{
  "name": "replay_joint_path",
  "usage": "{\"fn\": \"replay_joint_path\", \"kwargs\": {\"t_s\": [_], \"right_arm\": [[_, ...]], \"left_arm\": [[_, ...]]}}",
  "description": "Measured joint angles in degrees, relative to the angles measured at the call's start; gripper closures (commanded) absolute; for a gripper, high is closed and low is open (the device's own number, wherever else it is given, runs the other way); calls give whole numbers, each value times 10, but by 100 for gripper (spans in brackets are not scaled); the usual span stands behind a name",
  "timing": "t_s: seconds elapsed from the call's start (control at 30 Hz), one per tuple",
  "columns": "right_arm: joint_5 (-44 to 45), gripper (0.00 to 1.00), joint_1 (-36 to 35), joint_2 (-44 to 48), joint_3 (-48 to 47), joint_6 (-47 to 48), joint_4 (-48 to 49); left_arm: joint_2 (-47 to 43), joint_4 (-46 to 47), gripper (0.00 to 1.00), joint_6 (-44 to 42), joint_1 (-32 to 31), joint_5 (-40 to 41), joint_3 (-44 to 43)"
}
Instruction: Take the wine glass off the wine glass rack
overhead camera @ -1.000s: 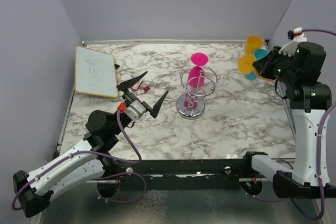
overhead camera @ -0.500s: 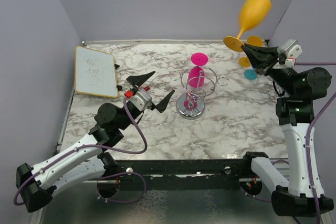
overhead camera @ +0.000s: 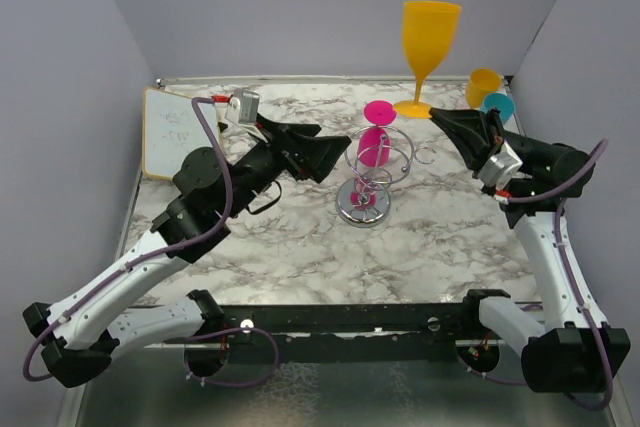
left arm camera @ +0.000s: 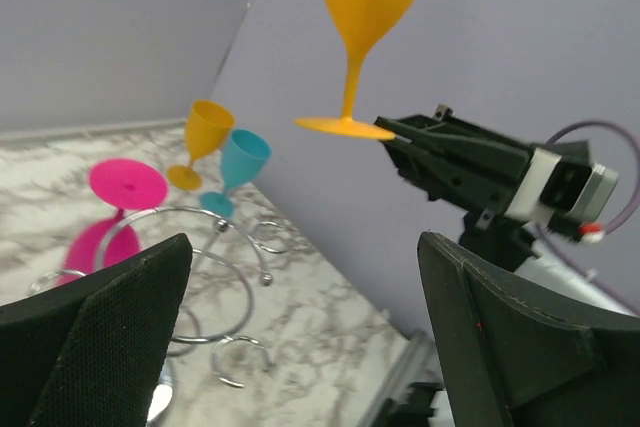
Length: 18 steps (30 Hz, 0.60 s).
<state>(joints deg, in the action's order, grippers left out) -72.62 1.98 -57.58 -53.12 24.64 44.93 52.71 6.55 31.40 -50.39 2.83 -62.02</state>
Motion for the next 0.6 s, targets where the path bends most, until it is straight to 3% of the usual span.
{"fn": "replay_joint_path", "kwargs": {"t_s": [0.27,0.4,0.6], "right_arm": [[-21,99,-93,24,45,136,6],[-17,99,-113,25,57,169,7],[-13,99,-129,20,61,188,11]], "left_arm": [[76,-53,14,261,2,-31,-62],[120,-58,14,340,4,-57,-79],[124,-53,38,440,12,-68,-57]]}}
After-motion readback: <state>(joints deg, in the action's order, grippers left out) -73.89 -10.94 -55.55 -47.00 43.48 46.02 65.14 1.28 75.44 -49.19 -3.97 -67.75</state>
